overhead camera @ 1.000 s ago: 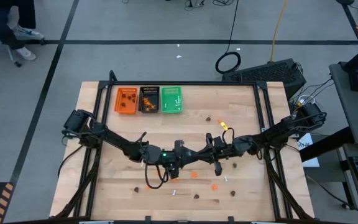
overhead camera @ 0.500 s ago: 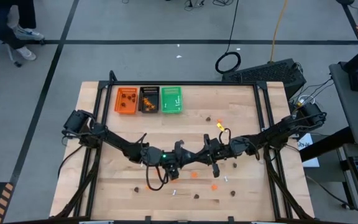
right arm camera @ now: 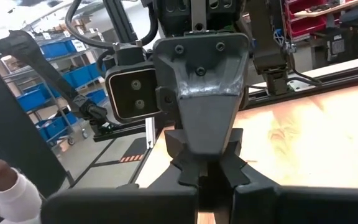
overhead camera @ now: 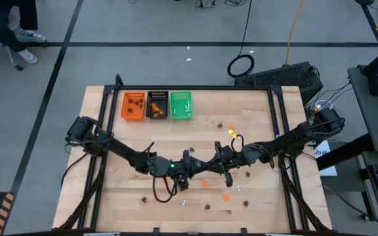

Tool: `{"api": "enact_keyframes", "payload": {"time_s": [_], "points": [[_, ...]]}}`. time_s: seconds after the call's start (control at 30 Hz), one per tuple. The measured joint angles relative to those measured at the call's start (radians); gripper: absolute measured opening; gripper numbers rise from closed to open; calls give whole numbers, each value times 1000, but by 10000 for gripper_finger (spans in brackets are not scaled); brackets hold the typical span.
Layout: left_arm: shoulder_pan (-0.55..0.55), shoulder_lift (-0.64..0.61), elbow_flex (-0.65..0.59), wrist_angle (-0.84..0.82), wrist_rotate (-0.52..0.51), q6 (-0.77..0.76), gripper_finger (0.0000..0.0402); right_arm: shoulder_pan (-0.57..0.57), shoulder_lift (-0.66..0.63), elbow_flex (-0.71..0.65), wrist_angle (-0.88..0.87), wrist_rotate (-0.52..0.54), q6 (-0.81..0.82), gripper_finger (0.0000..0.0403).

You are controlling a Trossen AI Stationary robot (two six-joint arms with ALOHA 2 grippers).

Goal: Sort Halloween decoration
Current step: Put the white bone toy into the green bin

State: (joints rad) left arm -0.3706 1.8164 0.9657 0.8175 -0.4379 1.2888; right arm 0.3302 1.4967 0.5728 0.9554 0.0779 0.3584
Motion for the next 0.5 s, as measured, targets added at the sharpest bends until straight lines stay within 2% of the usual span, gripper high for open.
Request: {"api": "enact_keyframes", "payload": {"time_s": [0.17,0.33,0.5], "points": [[-20,0,0,1,-61,1,154,0,-4,-1,-6,-5,0,0],[-26,0,0,-21,-63,1,158,1,-4,-2,-18,-9,8,0],[-32,0,0,-28,-65,5,129,2,-4,-2,-18,-10,16,0]]}}
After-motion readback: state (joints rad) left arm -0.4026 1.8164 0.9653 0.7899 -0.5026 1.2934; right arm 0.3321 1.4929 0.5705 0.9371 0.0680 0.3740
